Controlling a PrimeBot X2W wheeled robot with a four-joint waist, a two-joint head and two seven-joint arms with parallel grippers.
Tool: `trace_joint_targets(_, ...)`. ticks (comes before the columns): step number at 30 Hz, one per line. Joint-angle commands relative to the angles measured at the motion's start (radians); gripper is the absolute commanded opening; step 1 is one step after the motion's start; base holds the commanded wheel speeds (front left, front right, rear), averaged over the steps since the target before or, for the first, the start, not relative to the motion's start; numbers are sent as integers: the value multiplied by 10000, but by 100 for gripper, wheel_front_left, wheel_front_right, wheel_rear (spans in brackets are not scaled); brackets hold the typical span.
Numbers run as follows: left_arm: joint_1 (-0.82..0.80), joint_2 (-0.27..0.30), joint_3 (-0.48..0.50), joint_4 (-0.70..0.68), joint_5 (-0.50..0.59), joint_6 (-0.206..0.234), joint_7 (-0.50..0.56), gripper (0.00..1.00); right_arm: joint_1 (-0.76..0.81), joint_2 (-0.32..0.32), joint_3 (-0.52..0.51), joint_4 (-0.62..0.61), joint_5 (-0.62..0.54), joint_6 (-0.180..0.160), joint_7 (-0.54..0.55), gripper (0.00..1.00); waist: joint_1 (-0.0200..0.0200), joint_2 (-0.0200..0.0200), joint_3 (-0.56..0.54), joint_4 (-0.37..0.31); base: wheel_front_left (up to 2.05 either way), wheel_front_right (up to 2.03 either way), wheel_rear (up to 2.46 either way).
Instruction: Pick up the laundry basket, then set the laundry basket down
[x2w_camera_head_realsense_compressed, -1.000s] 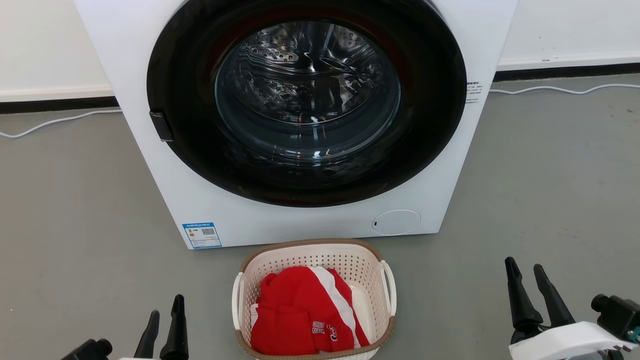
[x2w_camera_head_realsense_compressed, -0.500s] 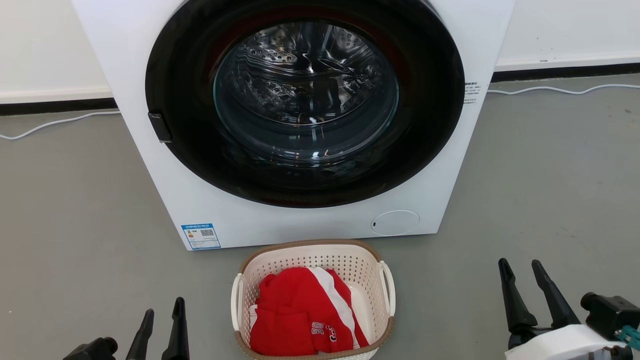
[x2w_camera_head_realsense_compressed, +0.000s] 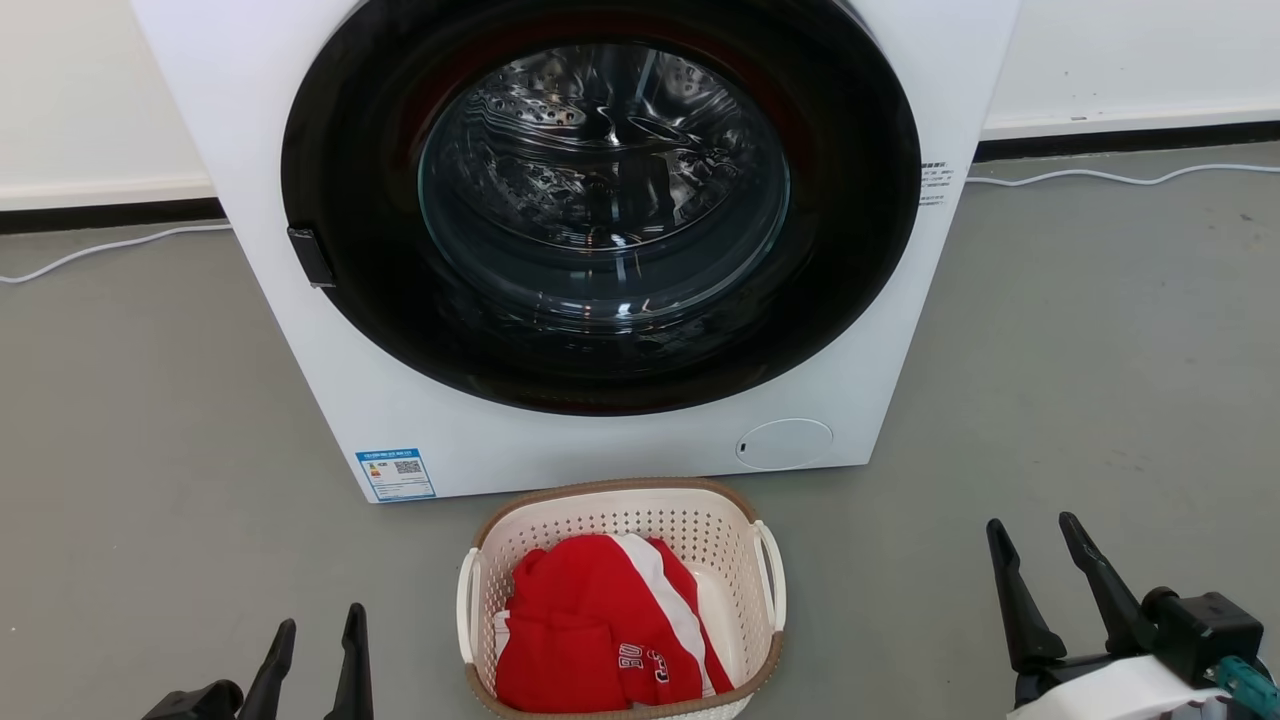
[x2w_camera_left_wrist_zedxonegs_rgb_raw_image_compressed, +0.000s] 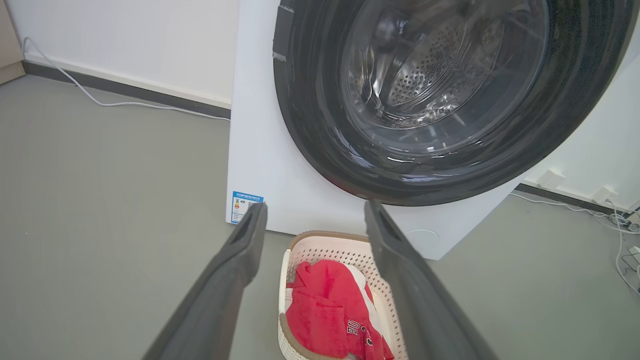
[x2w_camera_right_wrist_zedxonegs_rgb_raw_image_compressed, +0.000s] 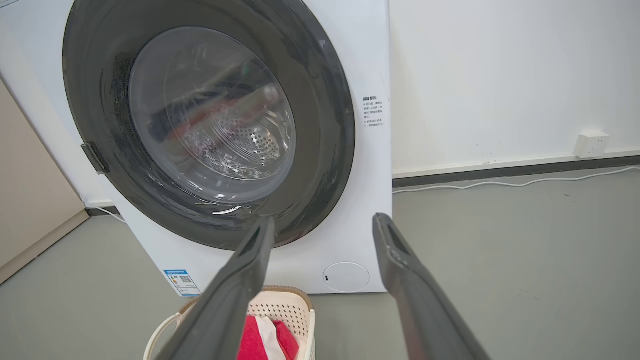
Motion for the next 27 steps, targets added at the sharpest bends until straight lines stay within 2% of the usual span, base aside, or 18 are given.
trace_joint_targets(1,-109,121,293,-264,326,-59,-168,100,-209,-254,280,-319,-344,70,-191,100,0,0,4,-10,0,0,0)
trace_joint_targets(5,-96,149,308,-263,855,-62,-310,100,-183,-301,352,-311,-869,73,-333,100,0,0,20,-31,0,0,0)
trace_joint_targets(27,-138,166,348,-203,879,-62,-310,100,-195,-244,306,-169,-819,73,-333,100,0,0,63,-69,0,0,0)
